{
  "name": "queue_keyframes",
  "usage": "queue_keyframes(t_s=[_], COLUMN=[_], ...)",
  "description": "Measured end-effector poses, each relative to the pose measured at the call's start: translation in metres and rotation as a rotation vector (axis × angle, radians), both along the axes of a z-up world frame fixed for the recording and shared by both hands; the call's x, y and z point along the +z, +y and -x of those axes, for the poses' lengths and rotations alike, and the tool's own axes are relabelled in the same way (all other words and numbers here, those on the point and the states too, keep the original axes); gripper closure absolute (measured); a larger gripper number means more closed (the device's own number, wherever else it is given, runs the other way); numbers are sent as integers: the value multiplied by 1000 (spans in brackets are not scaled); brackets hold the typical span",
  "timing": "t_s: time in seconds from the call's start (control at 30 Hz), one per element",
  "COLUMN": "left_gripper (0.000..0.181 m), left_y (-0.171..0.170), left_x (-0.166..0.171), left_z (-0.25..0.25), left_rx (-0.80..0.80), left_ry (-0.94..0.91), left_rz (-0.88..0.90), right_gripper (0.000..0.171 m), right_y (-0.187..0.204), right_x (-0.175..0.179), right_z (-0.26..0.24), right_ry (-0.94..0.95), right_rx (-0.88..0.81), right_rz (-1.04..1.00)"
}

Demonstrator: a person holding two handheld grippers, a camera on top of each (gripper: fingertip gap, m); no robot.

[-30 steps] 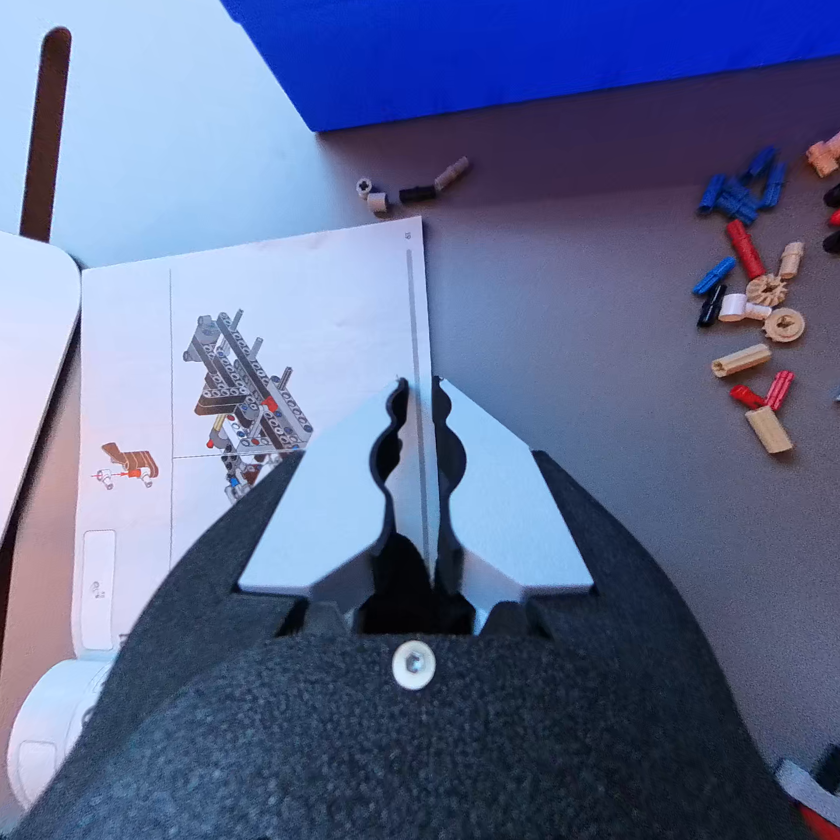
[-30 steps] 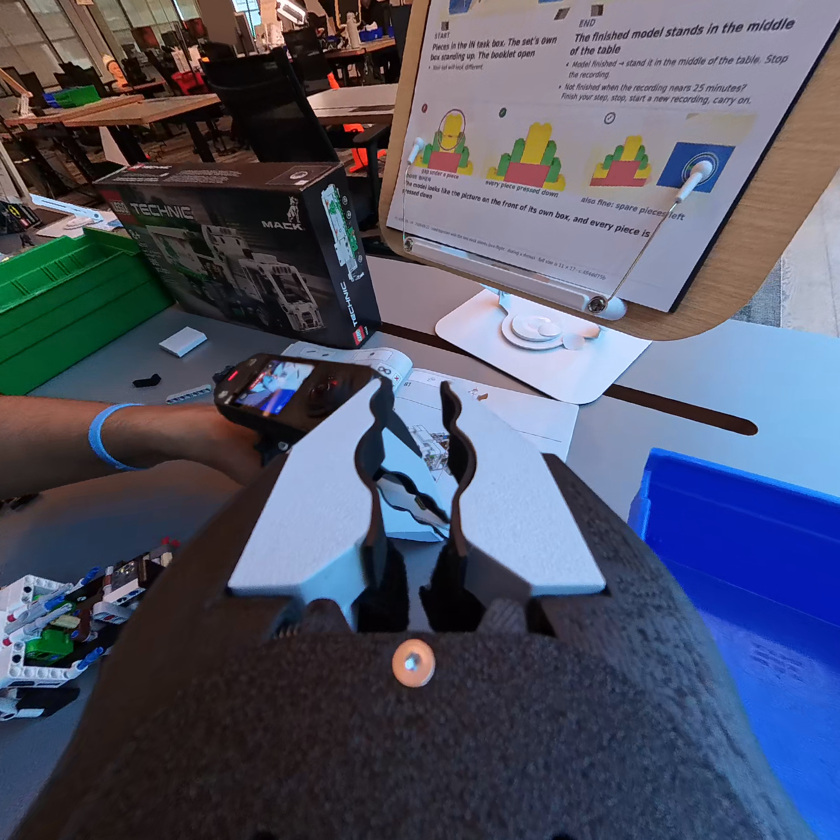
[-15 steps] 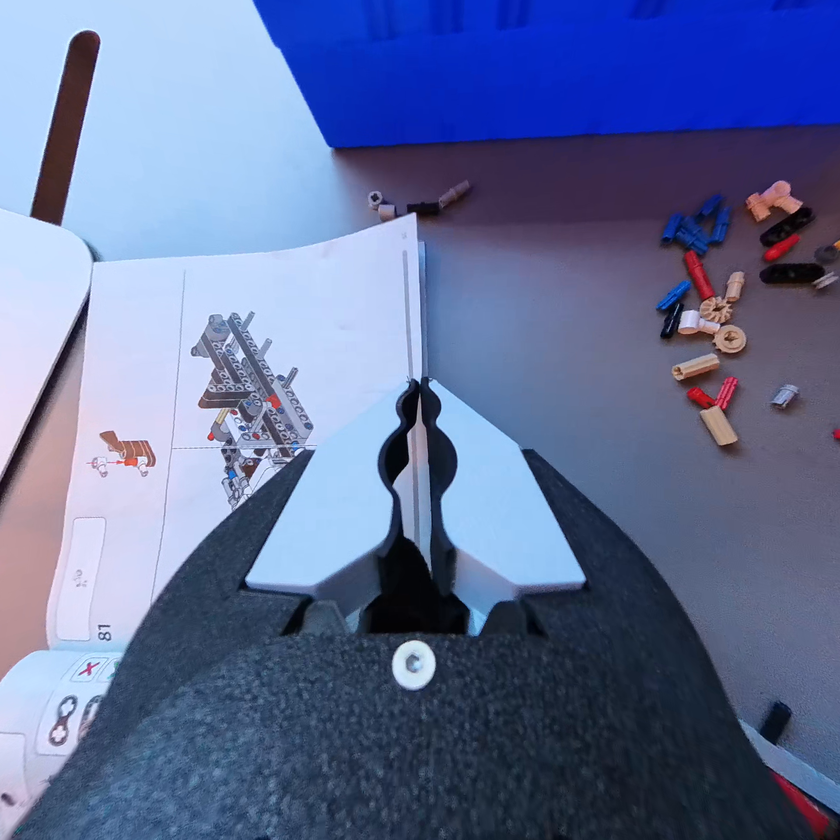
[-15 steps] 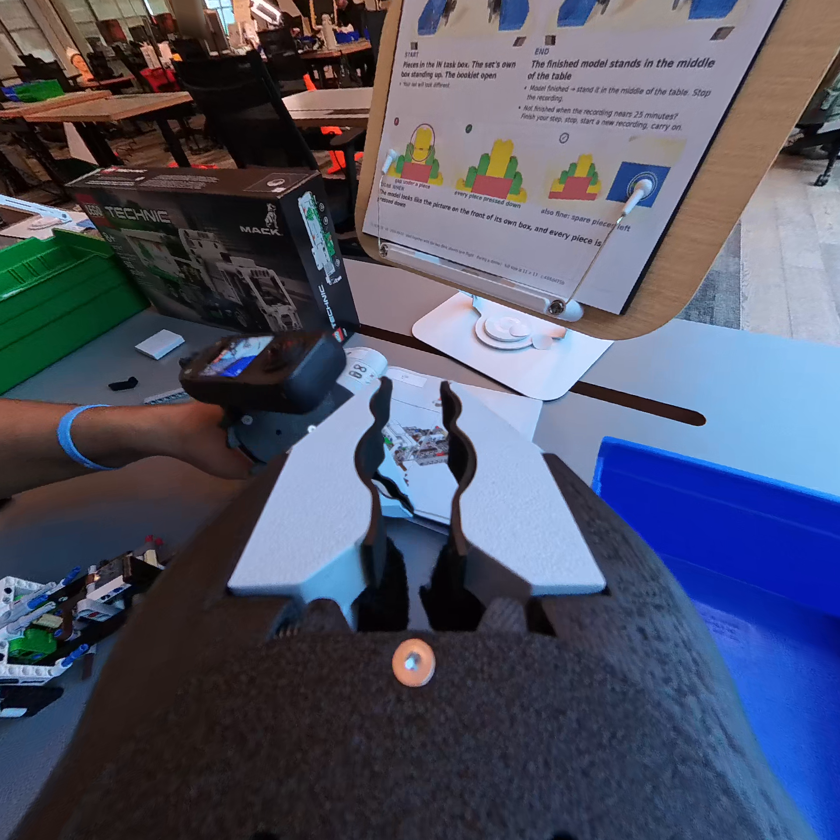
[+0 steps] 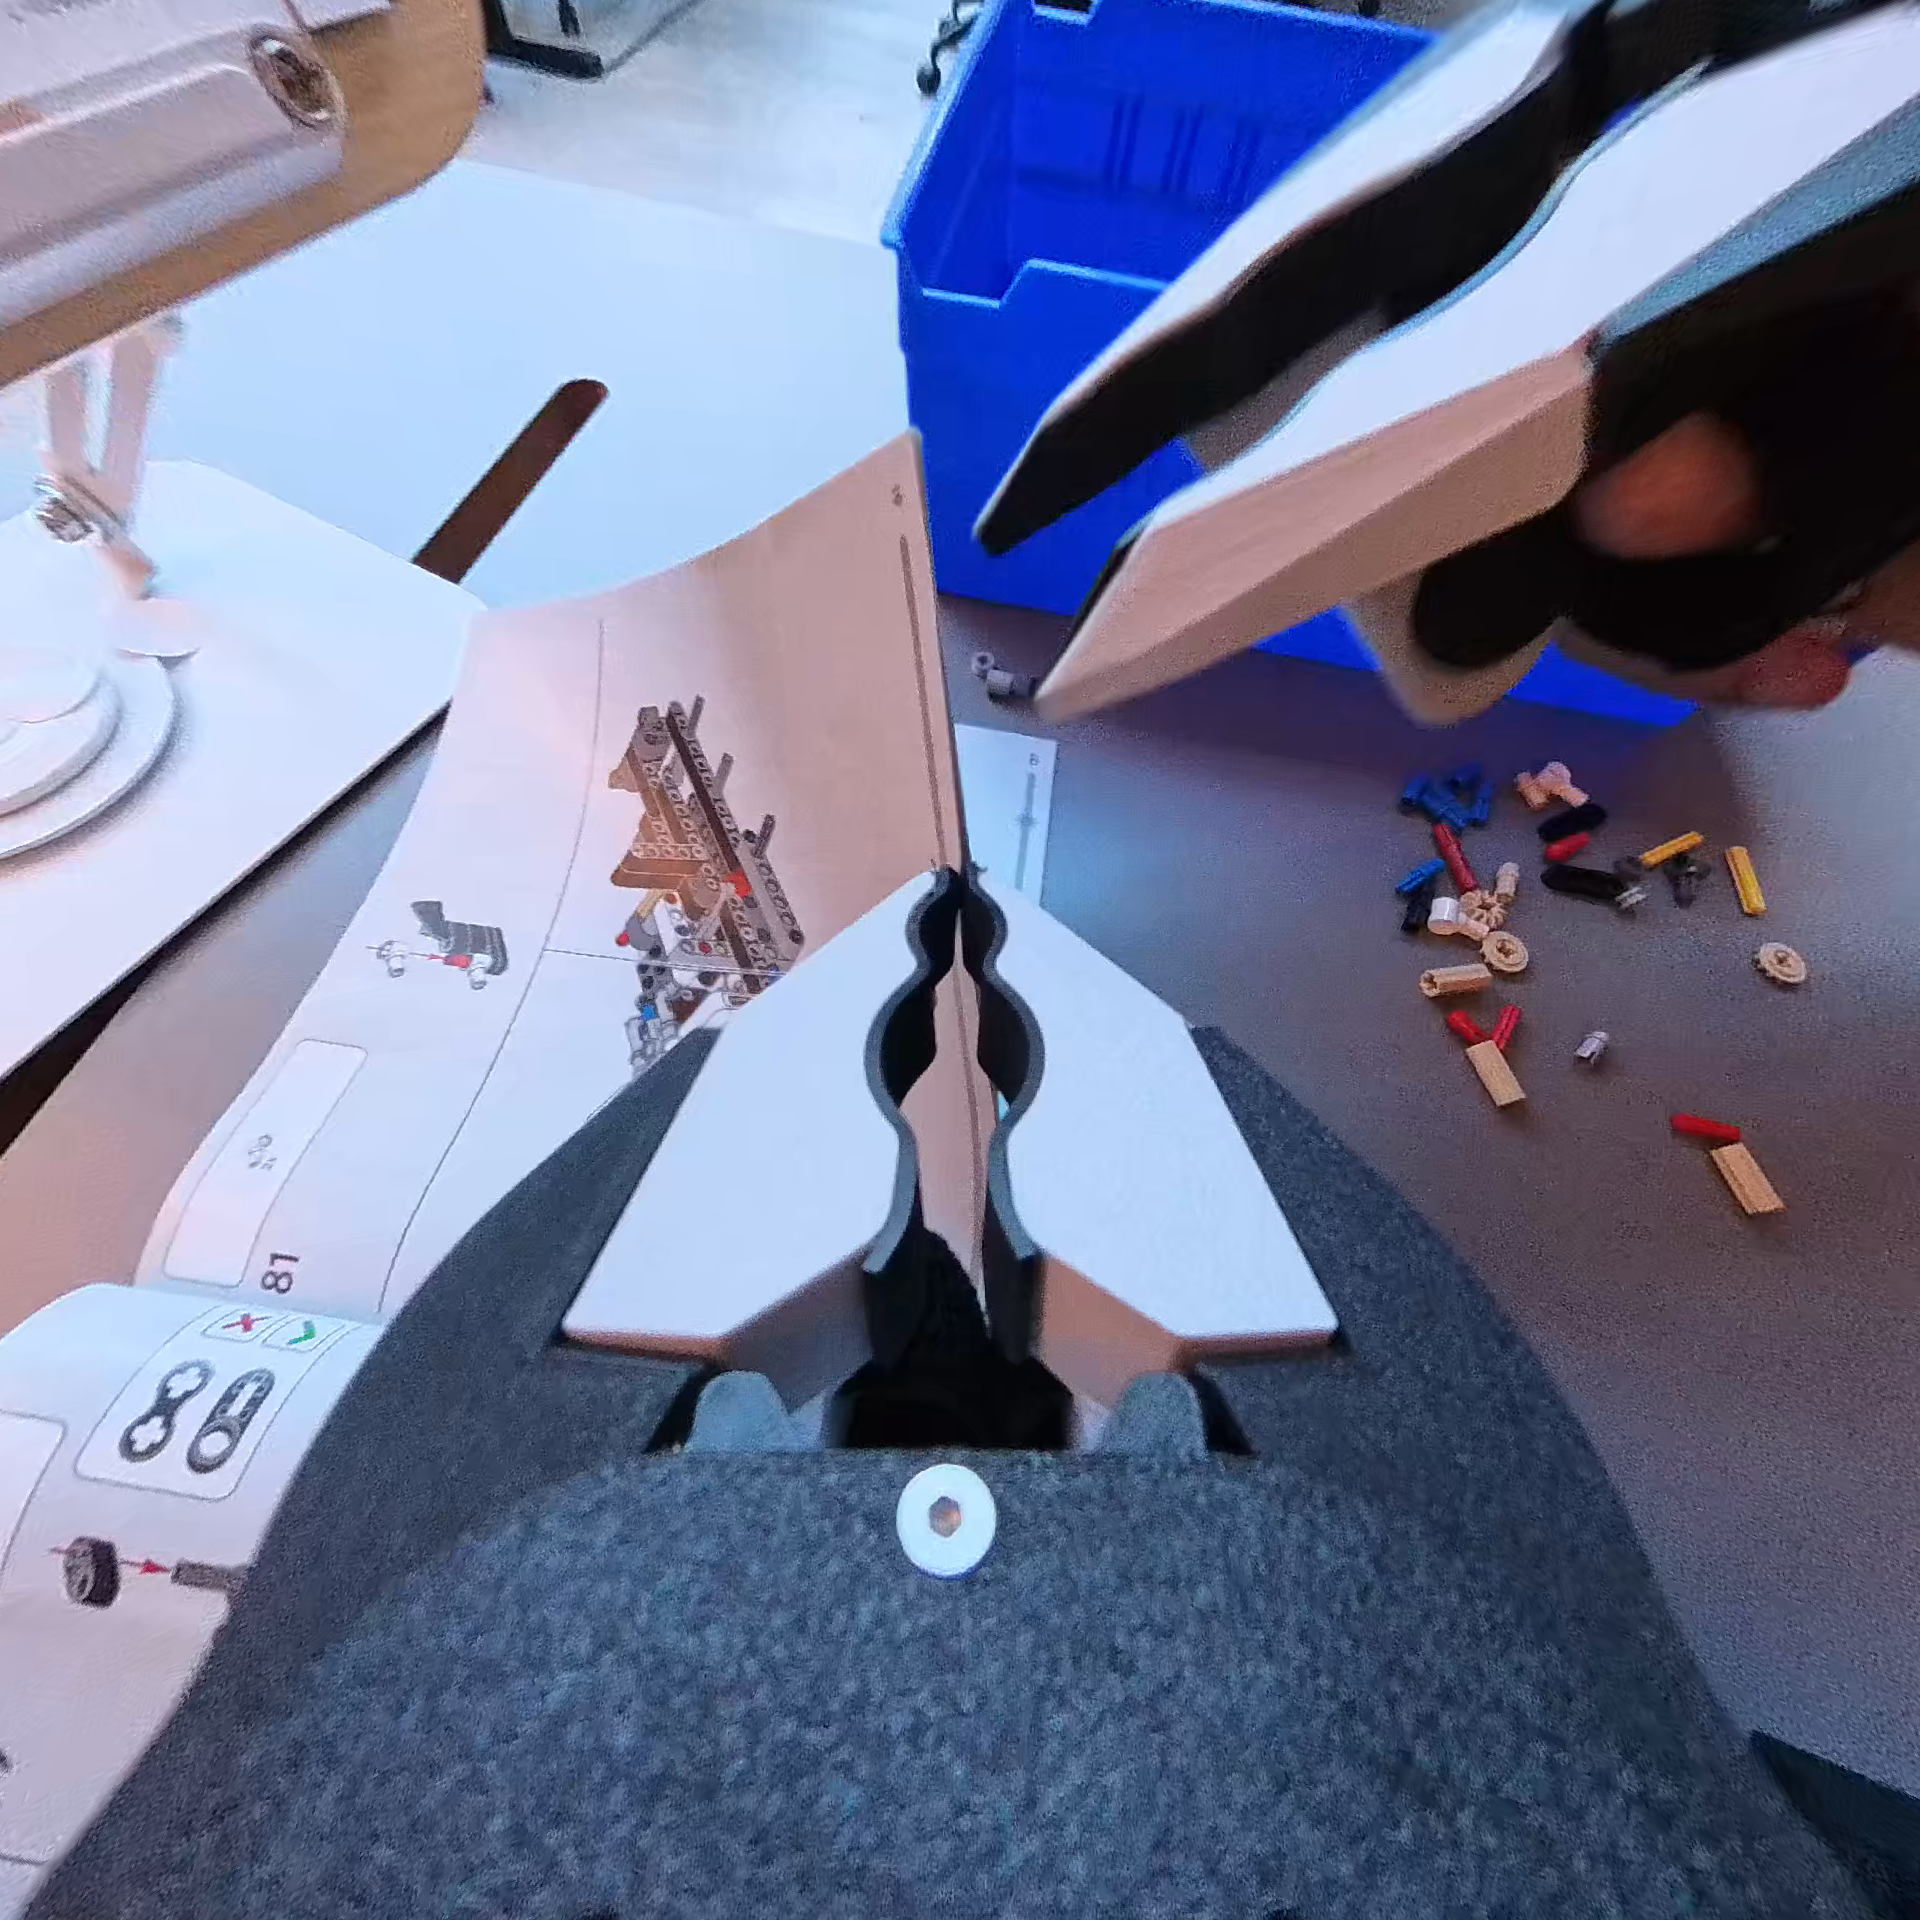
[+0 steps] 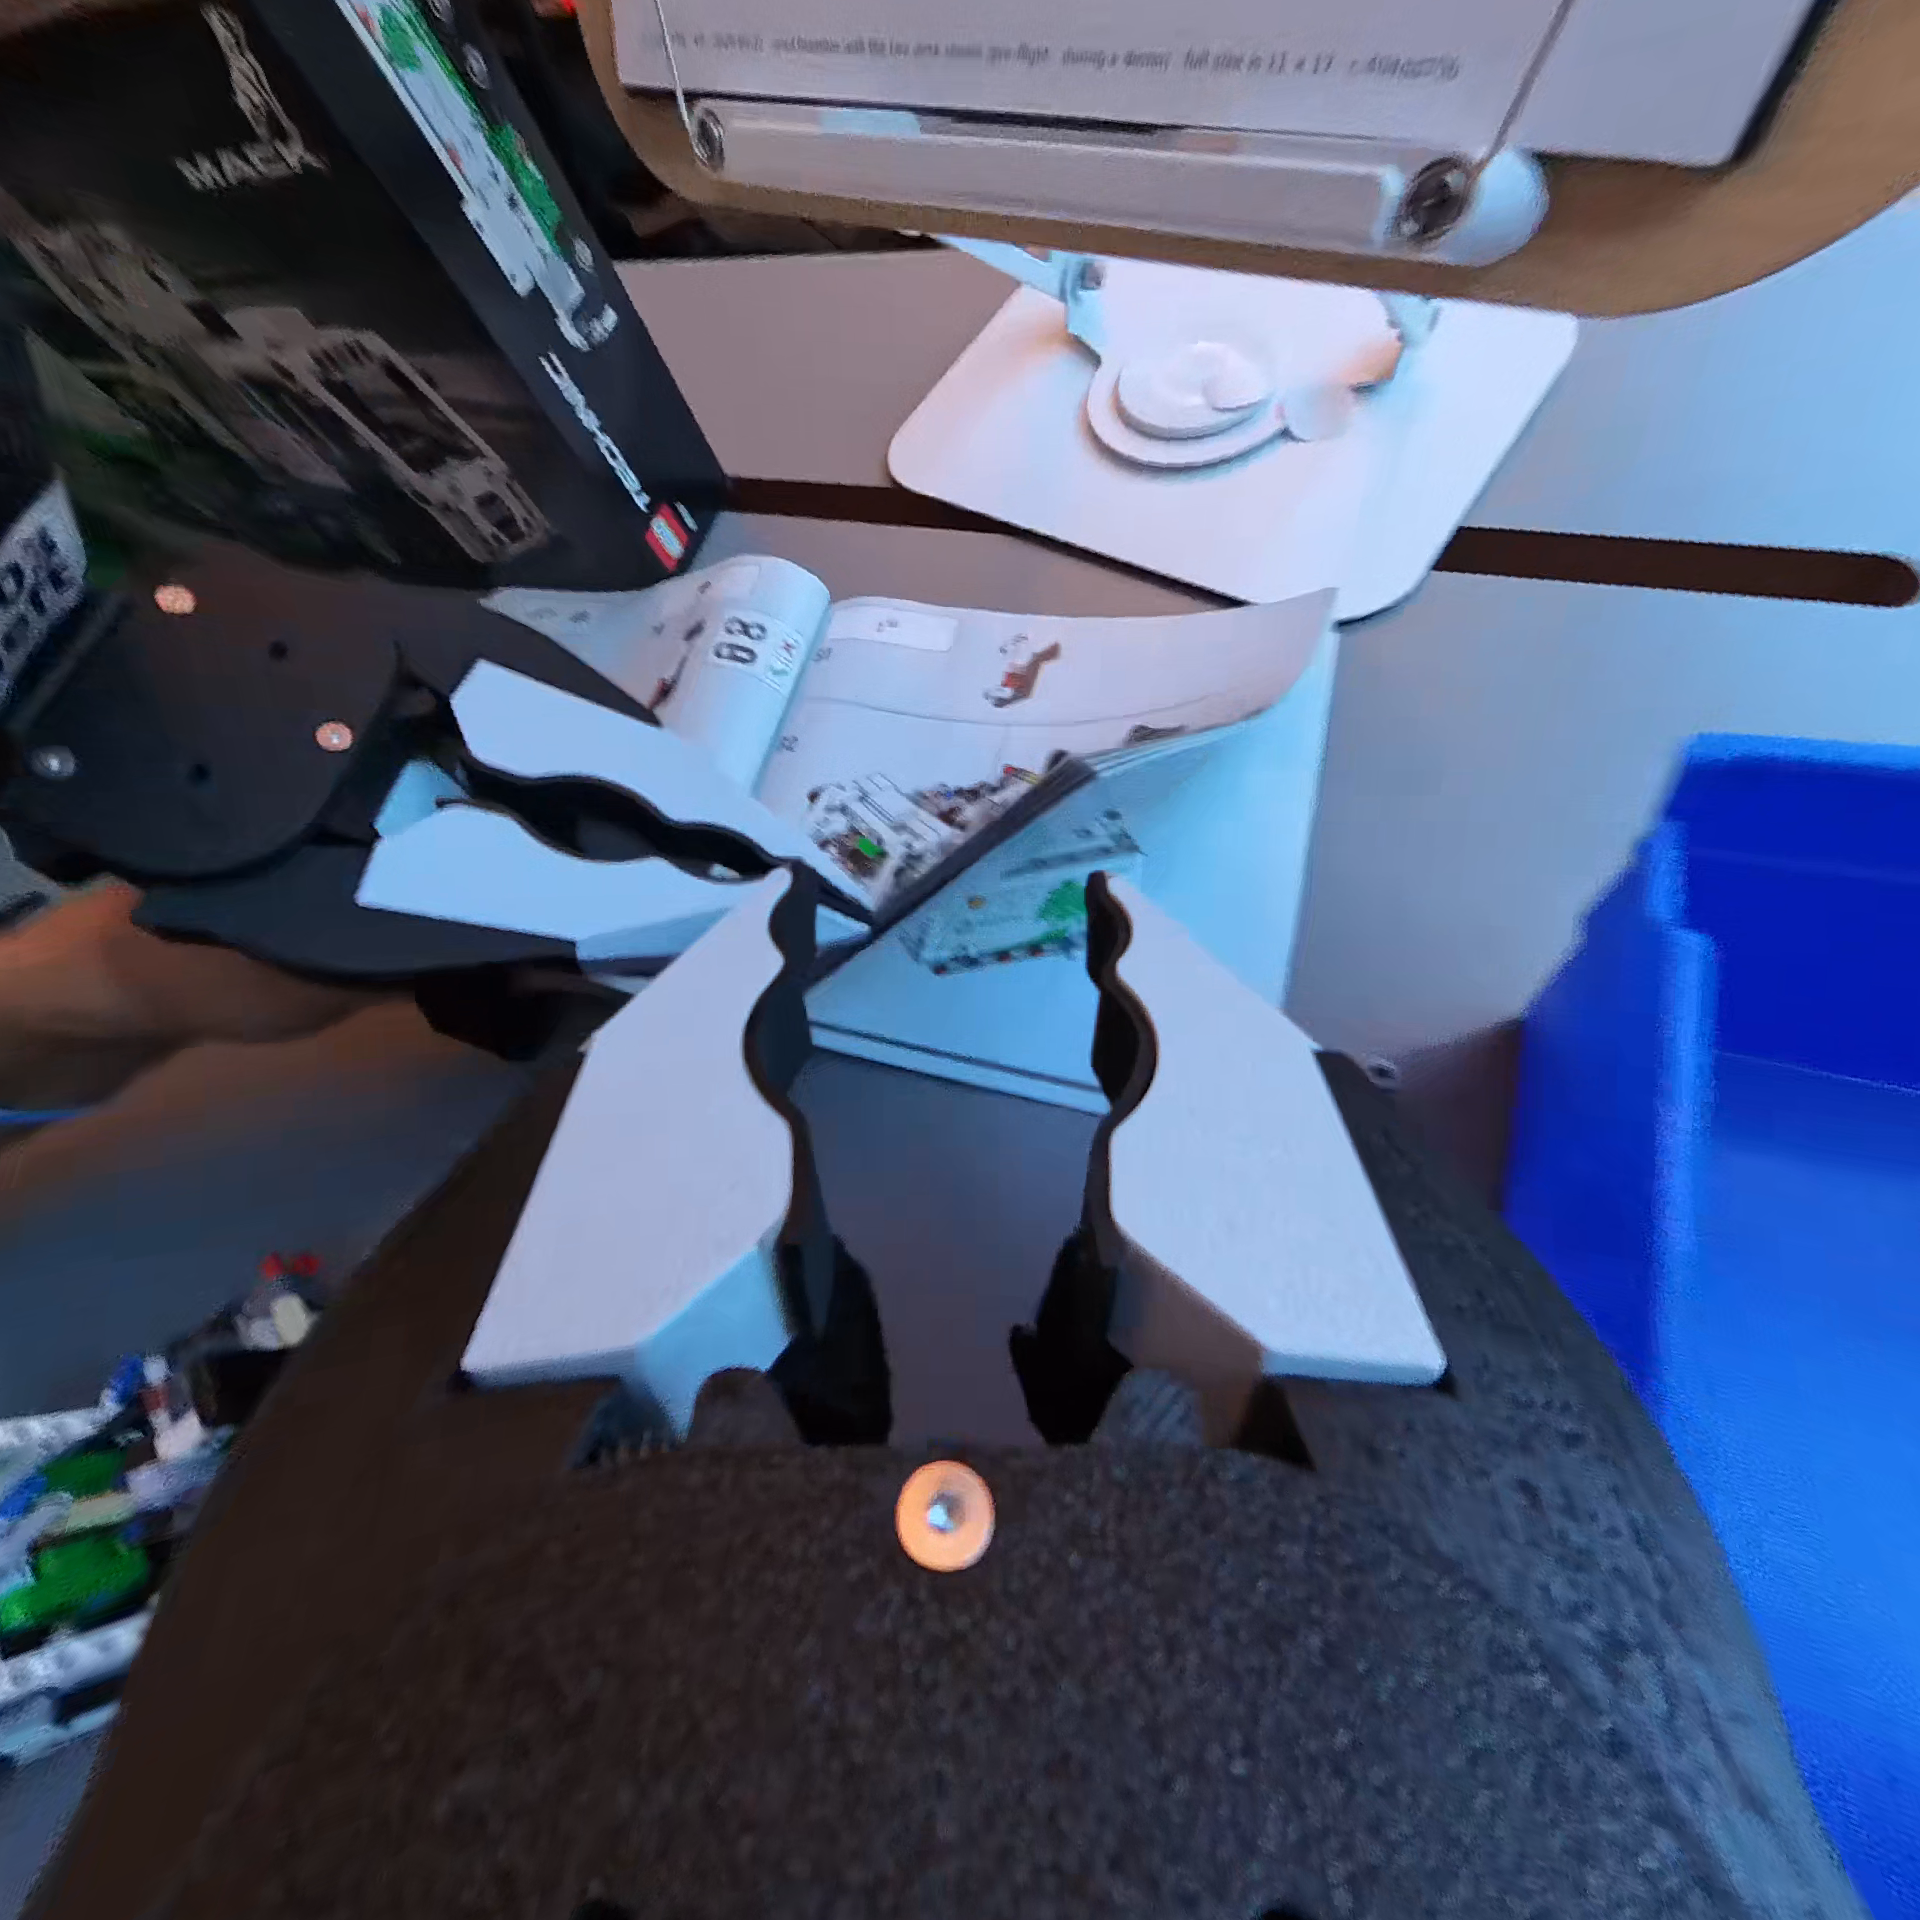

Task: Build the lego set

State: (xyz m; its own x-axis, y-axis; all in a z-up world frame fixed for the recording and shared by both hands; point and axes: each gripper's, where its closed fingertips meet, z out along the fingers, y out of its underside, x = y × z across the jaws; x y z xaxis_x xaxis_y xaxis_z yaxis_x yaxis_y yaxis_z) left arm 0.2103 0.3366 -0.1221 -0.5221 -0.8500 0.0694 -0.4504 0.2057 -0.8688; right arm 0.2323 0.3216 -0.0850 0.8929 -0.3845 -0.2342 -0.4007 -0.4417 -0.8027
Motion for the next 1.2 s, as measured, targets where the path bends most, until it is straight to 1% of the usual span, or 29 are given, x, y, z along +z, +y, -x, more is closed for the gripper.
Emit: queue_keyframes(t_s=[0.03,0.07,0.1,0.13,0.23,0.27,0.37,0.43,0.47,0.5,0.53,0.6,0.63,0.7,0.77,0.83,0.9,0.93,1.0,1.07,1.1,1.13,1.2], left_gripper=[181,181,181,181,181,181,181,170,158,139,127,121,124,136,155,172,179,181,181,181,181,181,181], left_y=[2,3,2,2,-1,-2,-2,8,15,21,27,39,43,50,55,60,62,64,65,66,65,64,61], left_x=[1,2,2,3,2,1,4,23,32,39,44,52,57,60,55,47,37,34,33,37,37,38,40], left_z=[1,2,3,4,6,6,12,16,17,17,16,11,9,4,1,0,2,3,5,8,10,12,15], left_rx=[10,16,15,16,14,18,19,54,80,98,119,152,153,161,177,190,199,202,175,143,127,111,80], left_ry=[-14,-26,-33,-42,-61,-68,-61,-77,-58,-21,37,123,144,166,198,225,244,241,221,194,192,186,178], left_rz=[4,5,8,11,4,-1,25,124,198,286,375,554,632,729,777,808,803,793,816,855,864,873,894], right_gripper=[116,112,113,117,137,144,164,166,167,167,168,168,168,169,169,169,164,152,114,81,76,81,82], right_y=[8,15,21,26,31,31,31,36,37,41,43,45,47,50,52,53,55,56,56,53,52,52,60], right_x=[-4,-9,-13,-16,-35,-37,-36,-28,-25,-20,-17,-15,-17,-17,-17,-19,-26,-34,-43,-23,-12,-6,-6], right_z=[3,4,4,1,-12,-12,-11,-3,0,7,11,13,18,20,24,26,31,39,61,78,80,72,56], right_ry=[33,68,101,129,151,131,-27,-194,-285,-367,-456,-617,-686,-853,-1005,-1070,-1024,-936,-713,-455,-311,-196,-51], right_rx=[2,-9,-20,-38,-93,-87,-69,-12,1,35,51,46,73,78,95,95,125,178,296,353,357,326,259], right_rz=[-27,-45,-73,-103,-81,-74,-7,11,27,30,38,97,126,197,255,297,289,276,217,63,-5,-49,-103])
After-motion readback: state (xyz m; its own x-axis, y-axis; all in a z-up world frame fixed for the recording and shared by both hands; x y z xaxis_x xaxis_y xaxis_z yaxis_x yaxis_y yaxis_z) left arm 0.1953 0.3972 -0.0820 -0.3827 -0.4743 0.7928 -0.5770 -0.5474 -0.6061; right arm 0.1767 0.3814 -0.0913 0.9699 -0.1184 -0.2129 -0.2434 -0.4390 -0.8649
